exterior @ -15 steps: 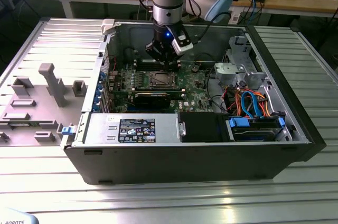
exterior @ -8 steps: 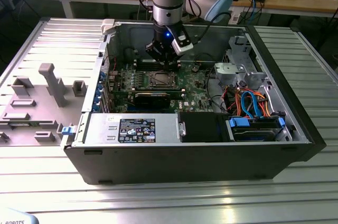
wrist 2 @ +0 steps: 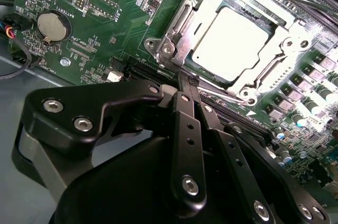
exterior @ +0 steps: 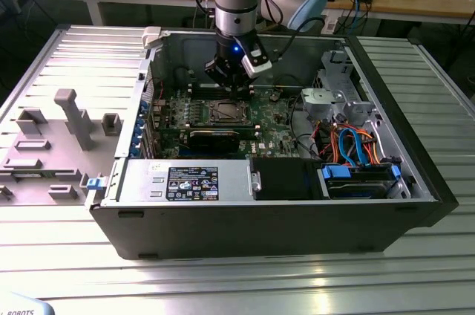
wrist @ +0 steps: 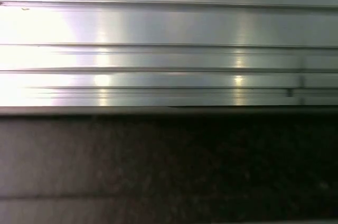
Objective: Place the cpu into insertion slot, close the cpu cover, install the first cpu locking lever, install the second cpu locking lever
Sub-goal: 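Install the first cpu locking lever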
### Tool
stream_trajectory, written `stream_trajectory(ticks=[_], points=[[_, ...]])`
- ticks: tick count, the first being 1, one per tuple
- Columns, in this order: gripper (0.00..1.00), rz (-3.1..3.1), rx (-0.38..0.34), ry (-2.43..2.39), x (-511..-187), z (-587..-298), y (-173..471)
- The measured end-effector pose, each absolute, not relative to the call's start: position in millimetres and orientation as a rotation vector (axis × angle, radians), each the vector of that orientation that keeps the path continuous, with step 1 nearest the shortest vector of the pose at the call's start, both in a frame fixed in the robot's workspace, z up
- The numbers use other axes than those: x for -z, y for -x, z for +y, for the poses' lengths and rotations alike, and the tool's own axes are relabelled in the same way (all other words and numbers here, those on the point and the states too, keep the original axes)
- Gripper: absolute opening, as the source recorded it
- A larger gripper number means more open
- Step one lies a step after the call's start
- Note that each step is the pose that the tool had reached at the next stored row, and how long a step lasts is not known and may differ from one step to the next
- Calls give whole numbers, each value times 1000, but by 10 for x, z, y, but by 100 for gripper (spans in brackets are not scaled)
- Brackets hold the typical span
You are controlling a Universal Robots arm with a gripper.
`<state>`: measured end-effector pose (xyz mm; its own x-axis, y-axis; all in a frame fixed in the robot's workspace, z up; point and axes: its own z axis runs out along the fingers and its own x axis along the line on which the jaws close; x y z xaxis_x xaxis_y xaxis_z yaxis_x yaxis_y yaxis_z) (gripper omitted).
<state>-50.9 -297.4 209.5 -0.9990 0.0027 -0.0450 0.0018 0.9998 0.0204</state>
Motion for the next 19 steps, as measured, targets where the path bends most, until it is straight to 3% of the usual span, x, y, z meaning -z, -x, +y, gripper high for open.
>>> stream_trajectory(ticks=[19], points=[[11,3096,-29,-3,-2090,-2958,493]])
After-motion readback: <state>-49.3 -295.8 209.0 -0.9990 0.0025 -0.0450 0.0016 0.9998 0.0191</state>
